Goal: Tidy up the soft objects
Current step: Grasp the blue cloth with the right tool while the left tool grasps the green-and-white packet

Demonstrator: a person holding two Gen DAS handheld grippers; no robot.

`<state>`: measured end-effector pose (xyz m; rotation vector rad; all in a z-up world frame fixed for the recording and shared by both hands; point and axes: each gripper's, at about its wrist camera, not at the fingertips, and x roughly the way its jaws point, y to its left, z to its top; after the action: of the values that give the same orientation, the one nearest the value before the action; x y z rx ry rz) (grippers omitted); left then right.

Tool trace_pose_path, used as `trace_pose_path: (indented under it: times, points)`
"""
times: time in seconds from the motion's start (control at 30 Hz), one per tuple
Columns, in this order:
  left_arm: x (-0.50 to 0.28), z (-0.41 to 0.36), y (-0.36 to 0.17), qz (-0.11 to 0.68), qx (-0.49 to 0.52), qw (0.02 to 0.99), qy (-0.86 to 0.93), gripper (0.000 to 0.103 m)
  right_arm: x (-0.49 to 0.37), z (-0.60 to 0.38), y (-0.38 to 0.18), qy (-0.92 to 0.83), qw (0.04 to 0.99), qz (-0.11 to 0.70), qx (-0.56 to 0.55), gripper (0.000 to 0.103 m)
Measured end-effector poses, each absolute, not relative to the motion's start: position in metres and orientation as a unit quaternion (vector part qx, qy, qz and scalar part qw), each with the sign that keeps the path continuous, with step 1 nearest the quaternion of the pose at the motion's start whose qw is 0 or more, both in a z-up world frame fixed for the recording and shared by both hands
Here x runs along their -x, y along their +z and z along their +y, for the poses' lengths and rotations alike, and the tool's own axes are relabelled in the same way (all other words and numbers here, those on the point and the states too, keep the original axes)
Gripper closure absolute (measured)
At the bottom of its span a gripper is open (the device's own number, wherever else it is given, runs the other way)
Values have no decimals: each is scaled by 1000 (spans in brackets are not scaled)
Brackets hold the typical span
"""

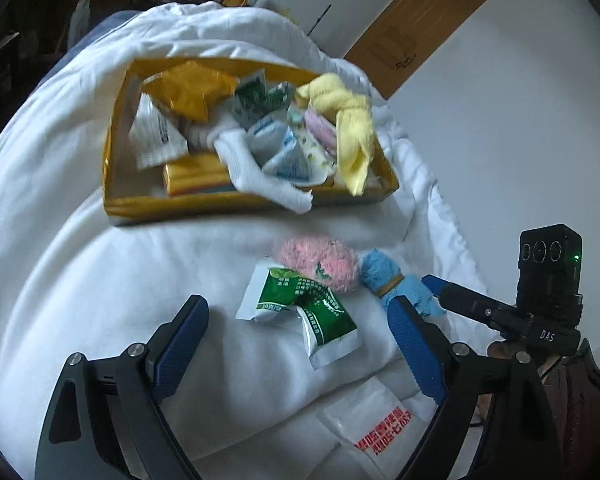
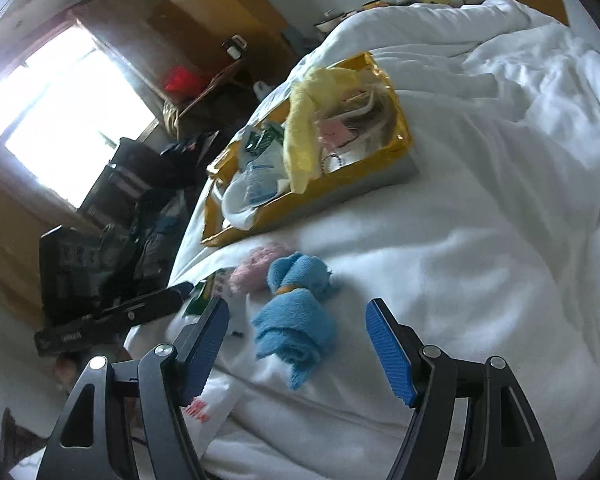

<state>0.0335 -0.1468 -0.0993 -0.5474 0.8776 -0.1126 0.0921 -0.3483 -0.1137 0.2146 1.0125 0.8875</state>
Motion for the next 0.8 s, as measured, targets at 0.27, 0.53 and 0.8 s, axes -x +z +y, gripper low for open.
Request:
trace_pose_path:
  times: [0.27,0.53,0.8]
  points:
    - [-43,-158,-113,420,238,875,-23,13,-78,-335,-130,380,807,447,-73,43]
    - [-38,-162,-110,422,210,882,-18,39,-67,-327,-130,375,823,424,-50,74]
    - [-34,-162,-104,418,200,886,-21,53,-65,-336,-128,377,828,408,-73,82]
